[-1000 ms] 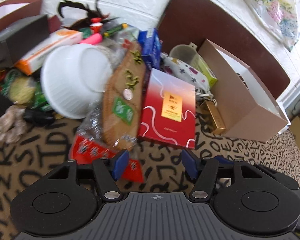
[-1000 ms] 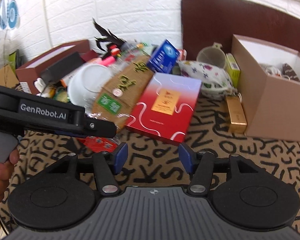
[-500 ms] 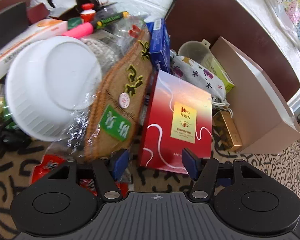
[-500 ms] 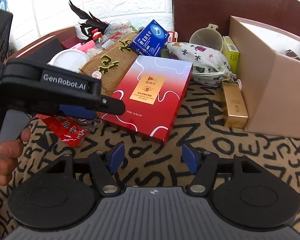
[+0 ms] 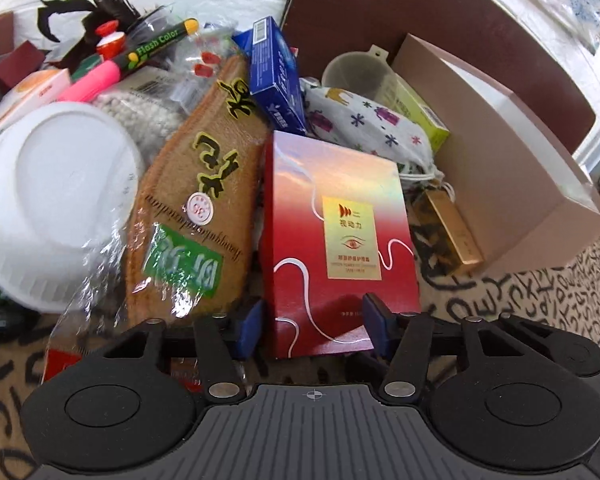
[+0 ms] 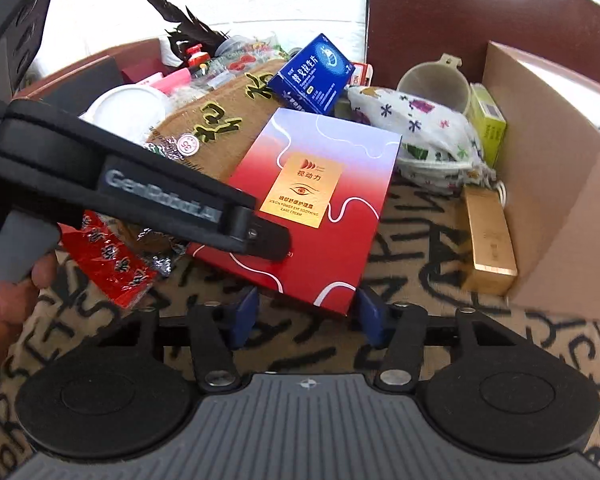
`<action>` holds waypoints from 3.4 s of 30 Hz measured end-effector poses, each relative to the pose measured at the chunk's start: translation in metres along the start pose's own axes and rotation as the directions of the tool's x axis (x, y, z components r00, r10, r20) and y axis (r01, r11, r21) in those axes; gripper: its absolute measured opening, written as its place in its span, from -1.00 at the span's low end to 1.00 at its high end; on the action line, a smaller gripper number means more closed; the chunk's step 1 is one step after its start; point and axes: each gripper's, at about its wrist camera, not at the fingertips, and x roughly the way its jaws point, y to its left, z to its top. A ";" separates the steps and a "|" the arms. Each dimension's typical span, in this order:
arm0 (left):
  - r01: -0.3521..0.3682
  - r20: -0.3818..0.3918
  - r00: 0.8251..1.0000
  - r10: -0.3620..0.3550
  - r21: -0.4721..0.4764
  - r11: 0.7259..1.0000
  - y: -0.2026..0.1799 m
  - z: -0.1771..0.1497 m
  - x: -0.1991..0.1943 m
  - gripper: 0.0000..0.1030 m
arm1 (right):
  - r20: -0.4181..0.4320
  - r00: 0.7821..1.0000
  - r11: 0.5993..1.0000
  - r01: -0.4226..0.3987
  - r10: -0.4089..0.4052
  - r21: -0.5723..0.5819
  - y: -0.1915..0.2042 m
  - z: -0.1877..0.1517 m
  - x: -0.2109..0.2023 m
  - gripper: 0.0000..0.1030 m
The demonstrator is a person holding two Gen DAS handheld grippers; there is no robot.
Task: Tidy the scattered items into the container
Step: 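Lift the red-and-white gift box with left tool toward the cardboard box, then lower the gift box into the cardboard box and open left tool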
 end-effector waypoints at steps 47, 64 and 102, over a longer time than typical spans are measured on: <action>0.040 -0.064 0.997 -0.035 0.081 0.996 -0.048 -0.067 -0.029 0.19 | -0.063 0.998 0.993 -0.036 0.029 -0.111 0.007 -0.058 -0.073 0.40; 0.106 0.155 0.979 -0.132 0.162 0.981 -0.116 -0.007 -0.092 0.19 | 0.133 0.990 0.985 0.073 -0.052 -0.158 0.001 -0.012 -0.158 0.36; 0.162 0.134 0.974 -0.184 0.156 0.974 -0.181 0.187 0.111 0.95 | 0.064 0.988 0.969 0.153 -0.143 -0.196 -0.209 0.149 -0.009 0.72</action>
